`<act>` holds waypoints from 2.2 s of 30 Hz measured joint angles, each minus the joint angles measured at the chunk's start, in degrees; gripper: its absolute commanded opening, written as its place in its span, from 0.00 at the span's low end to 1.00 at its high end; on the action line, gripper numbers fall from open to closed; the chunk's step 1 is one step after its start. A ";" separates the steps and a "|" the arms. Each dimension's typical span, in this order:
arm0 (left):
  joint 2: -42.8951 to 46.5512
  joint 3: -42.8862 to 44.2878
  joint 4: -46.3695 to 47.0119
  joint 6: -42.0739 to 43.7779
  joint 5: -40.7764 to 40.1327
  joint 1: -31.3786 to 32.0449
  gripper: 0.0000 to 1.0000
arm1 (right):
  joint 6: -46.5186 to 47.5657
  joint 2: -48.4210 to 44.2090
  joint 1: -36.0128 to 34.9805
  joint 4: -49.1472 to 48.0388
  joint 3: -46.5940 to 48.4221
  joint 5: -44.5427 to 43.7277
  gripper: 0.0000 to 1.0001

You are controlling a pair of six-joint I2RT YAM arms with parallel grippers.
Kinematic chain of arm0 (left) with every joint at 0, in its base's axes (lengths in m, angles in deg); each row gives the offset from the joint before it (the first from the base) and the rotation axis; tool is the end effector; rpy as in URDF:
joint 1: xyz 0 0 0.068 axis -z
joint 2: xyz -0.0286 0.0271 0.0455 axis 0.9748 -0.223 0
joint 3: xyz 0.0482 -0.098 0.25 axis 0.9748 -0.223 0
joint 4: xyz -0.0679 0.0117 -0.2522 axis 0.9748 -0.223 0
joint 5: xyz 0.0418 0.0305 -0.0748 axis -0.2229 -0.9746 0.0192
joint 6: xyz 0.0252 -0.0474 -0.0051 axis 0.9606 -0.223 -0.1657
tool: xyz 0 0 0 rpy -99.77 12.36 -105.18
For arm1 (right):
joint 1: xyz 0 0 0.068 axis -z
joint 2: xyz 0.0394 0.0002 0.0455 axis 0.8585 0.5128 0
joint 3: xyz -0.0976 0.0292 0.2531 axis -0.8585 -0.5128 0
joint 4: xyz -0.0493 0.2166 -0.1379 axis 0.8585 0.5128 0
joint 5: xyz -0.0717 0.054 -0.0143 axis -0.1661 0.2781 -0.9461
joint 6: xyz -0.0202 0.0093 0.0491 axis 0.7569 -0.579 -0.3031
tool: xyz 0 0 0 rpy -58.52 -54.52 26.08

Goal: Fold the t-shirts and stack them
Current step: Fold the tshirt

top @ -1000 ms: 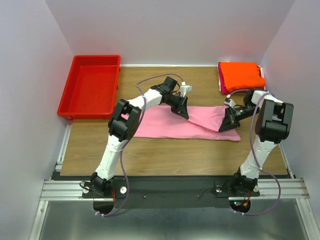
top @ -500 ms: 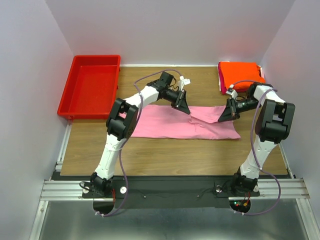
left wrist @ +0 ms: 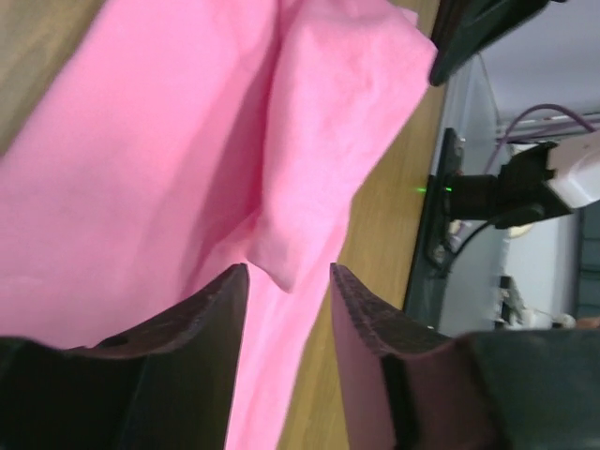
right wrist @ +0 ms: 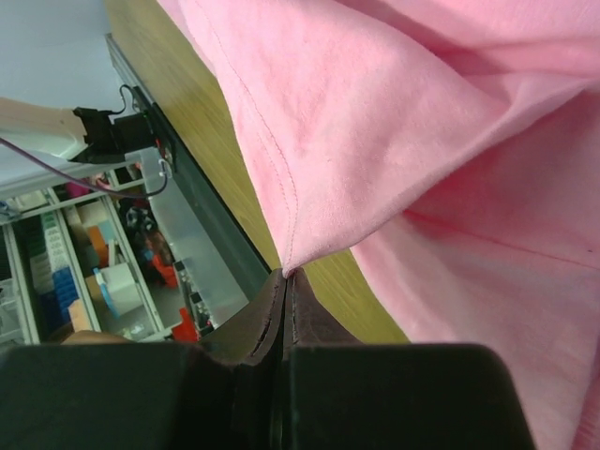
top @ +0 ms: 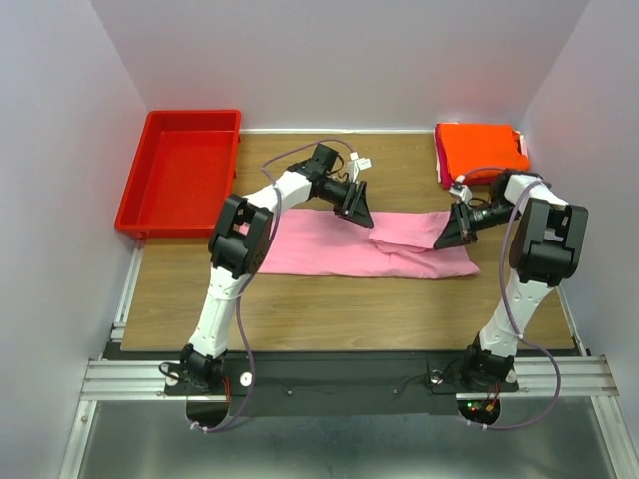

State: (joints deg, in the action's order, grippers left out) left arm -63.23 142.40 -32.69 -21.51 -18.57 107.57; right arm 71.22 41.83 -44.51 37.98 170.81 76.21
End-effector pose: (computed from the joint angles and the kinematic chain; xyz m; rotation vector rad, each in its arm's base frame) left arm 0.4294 -0.2890 0.1870 1.0004 2.1096 -1.5933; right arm 0.3402 -0.0586 0.1852 -0.2064 2.6465 1.4428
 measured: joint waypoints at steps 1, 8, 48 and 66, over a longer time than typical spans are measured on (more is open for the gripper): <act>0.11 -0.52 0.09 1.03 -0.68 -0.15 0.56 | -0.02 0.00 0.00 0.04 -0.44 0.02 0.01; 7.23 -13.46 3.89 5.84 -5.29 -2.62 0.59 | -1.42 0.00 -1.84 -0.76 -4.72 1.33 0.00; 17.03 -22.53 0.63 24.52 -18.18 -3.23 0.55 | -10.80 5.16 -4.74 -12.72 11.89 -19.19 0.43; 17.03 -25.11 0.07 25.35 -21.49 -3.61 0.55 | -10.43 7.02 -7.19 -15.04 10.36 -22.67 0.36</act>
State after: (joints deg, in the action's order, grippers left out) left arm -46.21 117.29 -32.62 3.84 -40.06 103.97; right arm 60.80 48.85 -51.71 22.94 181.18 53.54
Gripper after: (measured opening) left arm 0.549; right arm 0.416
